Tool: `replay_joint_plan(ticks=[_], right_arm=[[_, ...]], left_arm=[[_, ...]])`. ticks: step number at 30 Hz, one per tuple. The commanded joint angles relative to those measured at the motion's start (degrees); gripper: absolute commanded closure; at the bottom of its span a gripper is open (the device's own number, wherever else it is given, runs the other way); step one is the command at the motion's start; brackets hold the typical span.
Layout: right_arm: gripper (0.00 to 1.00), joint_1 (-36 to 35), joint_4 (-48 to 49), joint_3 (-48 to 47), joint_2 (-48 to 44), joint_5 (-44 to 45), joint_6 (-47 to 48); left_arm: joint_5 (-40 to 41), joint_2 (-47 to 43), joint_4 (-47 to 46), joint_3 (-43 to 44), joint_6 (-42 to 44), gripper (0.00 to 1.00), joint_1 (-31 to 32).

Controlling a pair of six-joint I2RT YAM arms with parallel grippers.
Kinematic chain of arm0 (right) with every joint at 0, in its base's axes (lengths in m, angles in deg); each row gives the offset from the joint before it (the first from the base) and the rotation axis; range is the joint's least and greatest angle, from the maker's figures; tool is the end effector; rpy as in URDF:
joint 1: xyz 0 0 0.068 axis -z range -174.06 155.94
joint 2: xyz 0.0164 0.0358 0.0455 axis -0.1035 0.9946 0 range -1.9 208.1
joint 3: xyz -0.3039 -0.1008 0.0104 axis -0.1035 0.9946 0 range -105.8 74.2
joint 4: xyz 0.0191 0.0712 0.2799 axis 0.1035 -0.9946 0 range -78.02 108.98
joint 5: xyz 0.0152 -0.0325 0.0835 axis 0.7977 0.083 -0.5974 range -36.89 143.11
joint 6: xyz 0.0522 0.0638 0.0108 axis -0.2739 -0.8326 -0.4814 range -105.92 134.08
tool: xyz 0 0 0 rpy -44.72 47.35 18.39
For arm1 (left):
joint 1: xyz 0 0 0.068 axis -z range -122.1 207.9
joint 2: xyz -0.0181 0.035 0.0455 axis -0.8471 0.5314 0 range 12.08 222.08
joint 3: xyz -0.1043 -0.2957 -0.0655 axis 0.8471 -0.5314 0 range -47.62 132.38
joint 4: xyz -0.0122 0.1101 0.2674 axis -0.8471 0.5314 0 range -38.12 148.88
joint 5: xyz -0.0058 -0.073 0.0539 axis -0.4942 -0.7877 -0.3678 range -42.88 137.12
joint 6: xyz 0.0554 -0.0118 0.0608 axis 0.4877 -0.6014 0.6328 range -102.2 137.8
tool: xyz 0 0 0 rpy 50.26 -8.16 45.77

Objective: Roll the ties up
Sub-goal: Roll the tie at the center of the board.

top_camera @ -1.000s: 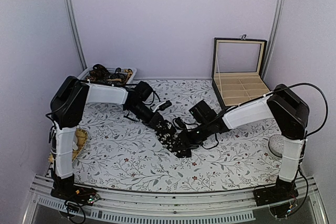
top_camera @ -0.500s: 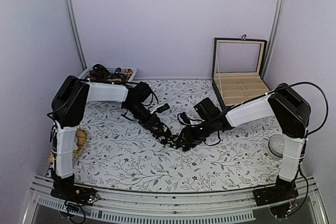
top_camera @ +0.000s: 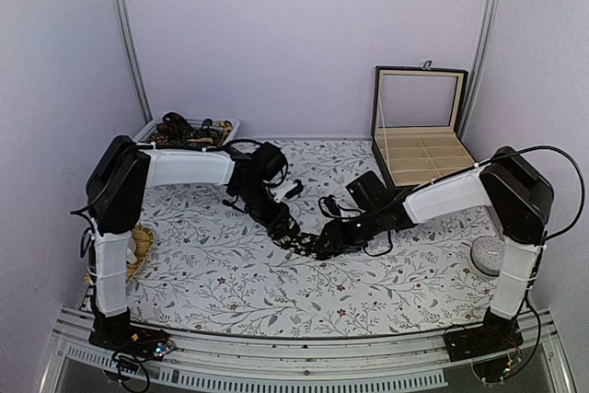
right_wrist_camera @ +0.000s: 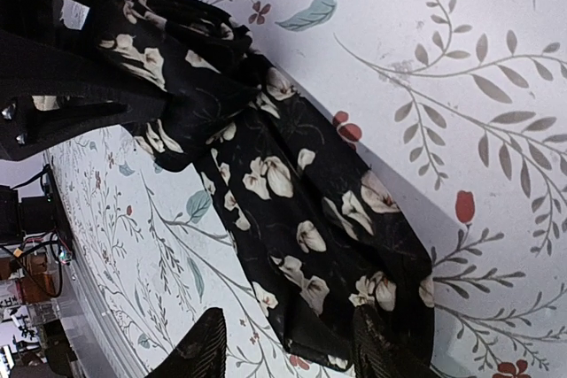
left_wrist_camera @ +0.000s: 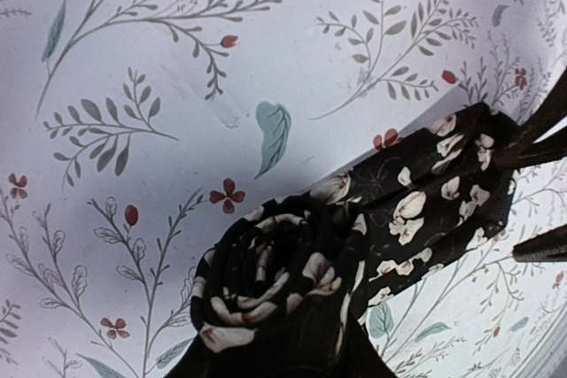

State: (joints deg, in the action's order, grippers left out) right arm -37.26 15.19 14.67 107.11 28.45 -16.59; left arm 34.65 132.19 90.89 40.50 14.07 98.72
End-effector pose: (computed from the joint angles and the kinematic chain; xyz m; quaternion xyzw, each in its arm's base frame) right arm 0.2925 0.3163 0.1273 -0.1680 0.9143 0.3469 0.1242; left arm 0.3598 -0.3314 0.1526 0.3288 0.9238 -0.1613 0.1112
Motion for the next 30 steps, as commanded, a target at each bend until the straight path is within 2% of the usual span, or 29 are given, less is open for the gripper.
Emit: replay_joint_plan(ticks=[1,8,11,16,22,30], right_arm=[[0.5,0.95,-4.83,3.71,-4.45,0.26,-2.25],[0.46,3.37,2.75,8.74,-8.37,-7.0,-6.35],[0.46,3.9,4.71,10.04,-9.73,-7.99,-7.66],[0.46,5.02,8.52,12.88,-11.84,-9.53,-9.78],[0.46,7.25,10.4,16.02,-15.07,-10.96,-11.5],[0.46,8.49,10.71,17.25,-16.37,-11.27,-11.63]], left_arm=[[19.91,0.05,3.47,1.18,-3.39,0.72,3.13],[34.72,4.95,9.84,6.87,-6.45,0.72,9.45],[42.19,8.81,15.9,12.2,-7.42,0.71,12.18],[48.39,15.09,21.82,20.82,-7.92,0.69,15.91],[51.87,20.33,25.81,27.32,-9.19,0.68,18.19],[51.42,26.63,28.81,35.57,-10.71,0.56,21.63]])
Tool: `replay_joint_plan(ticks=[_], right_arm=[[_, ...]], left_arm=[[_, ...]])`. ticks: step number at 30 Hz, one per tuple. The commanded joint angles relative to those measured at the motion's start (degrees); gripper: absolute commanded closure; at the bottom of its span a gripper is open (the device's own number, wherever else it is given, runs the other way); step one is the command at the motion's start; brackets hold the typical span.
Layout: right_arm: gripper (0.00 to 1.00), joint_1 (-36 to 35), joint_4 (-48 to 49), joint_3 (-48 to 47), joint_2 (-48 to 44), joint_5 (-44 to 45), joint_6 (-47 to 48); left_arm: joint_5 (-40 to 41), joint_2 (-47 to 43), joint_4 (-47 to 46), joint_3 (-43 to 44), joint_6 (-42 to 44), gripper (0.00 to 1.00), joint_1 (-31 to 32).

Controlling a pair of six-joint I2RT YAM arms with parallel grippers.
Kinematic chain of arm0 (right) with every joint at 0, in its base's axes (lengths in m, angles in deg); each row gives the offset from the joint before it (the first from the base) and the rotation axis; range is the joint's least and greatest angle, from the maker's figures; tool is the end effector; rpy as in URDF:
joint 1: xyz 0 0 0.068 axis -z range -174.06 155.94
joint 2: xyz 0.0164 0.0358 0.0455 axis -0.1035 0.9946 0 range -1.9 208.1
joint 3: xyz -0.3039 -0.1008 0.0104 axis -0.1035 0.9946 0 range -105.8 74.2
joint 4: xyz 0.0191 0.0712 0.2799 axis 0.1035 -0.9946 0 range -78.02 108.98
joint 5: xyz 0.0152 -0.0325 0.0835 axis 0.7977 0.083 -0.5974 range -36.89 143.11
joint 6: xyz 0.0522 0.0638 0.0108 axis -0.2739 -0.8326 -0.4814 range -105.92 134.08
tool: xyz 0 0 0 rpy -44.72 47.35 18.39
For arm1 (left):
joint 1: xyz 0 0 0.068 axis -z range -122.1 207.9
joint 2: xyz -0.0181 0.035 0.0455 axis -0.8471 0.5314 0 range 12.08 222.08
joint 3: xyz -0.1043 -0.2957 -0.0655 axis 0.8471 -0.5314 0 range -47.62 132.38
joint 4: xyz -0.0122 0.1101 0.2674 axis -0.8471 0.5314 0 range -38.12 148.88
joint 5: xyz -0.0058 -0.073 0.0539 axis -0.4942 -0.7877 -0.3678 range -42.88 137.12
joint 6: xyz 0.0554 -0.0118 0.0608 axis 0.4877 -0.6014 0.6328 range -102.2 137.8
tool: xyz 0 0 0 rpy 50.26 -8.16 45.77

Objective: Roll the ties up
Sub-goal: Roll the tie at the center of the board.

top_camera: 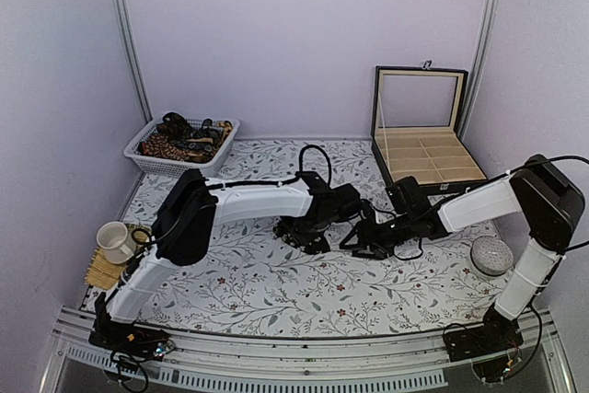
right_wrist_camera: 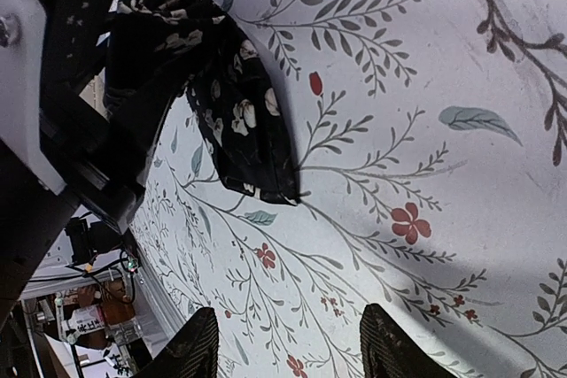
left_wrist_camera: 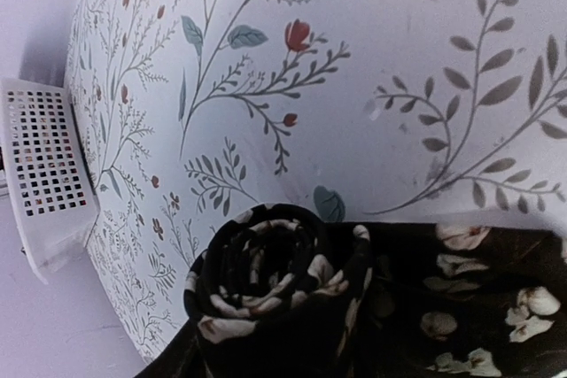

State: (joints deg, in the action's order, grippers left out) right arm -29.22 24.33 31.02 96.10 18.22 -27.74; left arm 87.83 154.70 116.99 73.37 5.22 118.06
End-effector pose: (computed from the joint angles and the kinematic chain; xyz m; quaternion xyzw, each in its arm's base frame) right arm 0.2685 0.2399 0.1318 -0.0516 0.8995 0.4257 0.0836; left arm 0.3165 -0.4565 0.1292 0.3690 0.8615 0.2642 0.2276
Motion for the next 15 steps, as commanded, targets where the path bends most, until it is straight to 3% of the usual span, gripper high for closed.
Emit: replay_joint_plan(ticks=[1,6,11,15], right_arm=[[0.46,0.58,1.72,1.12,-5.44,-1.14,-0.57],[0.46,1.13,2.35,1.93,-5.38,-1.26,-0.98],[0.46,1.14,3.24,2.31,-4.43,-1.66,-1.51],[0.46,1.22,3.05,2.3,-4.13,-1.36,-1.68]], left_arm=[[-1.61,4.37,2.97,2.89,-2.01,0.55,2.55],[0.86,3.34,3.41,1.24,-3.78,0.56,3.68],[4.13,0.9,1.96,-1.71,-2.55,0.68,4.34],[4.3,-0.89,0.4,-3.86,-1.19,0.63,5.08]])
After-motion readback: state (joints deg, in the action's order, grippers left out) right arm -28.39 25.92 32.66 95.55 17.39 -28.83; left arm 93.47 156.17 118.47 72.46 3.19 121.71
